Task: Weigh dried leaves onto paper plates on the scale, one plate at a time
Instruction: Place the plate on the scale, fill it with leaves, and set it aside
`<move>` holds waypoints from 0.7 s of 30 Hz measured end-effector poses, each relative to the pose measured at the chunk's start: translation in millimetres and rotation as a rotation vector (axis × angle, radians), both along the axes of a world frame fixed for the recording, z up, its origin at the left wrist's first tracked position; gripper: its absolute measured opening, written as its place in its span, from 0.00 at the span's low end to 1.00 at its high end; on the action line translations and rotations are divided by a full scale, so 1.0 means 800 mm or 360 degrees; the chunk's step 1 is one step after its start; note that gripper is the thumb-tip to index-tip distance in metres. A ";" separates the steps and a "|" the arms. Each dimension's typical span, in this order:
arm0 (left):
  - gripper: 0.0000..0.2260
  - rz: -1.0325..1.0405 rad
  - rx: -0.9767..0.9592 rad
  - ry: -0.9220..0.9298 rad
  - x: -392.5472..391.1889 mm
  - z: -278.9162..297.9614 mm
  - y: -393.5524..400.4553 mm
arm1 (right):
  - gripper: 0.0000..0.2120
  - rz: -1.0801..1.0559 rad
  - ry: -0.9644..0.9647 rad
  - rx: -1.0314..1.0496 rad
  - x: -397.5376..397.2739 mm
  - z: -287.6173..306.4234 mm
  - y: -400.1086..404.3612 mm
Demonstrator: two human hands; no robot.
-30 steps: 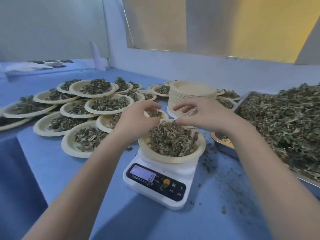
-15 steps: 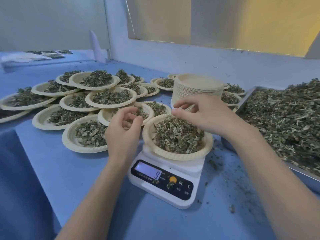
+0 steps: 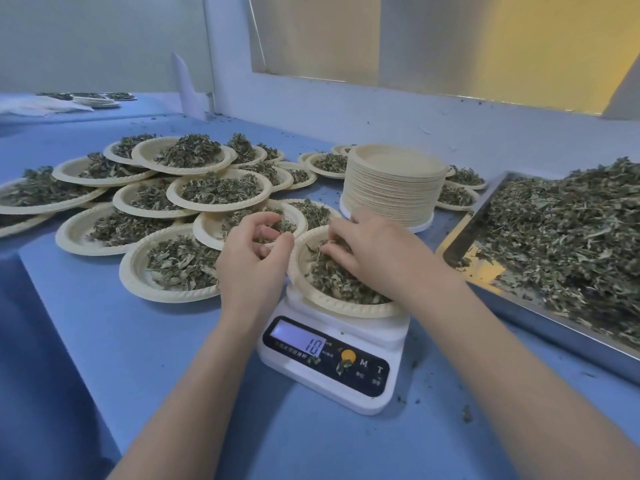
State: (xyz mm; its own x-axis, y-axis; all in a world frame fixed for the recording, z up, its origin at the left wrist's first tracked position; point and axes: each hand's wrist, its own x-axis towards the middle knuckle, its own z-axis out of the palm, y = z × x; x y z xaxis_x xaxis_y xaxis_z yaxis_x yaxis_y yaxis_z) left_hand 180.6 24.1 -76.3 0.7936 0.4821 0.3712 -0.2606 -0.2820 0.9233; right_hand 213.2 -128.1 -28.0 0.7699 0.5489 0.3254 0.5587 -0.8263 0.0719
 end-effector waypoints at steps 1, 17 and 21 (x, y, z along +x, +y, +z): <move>0.09 -0.0003 0.0000 0.0003 0.000 0.000 0.000 | 0.16 0.0031 -0.0021 0.0022 0.002 0.001 0.000; 0.11 -0.0004 0.0018 0.0086 0.002 -0.001 0.000 | 0.12 -0.0105 -0.0068 0.1270 0.017 0.025 -0.021; 0.11 -0.0007 0.0020 0.0103 0.001 0.000 -0.001 | 0.13 -0.0152 -0.0024 0.1354 0.018 0.020 -0.019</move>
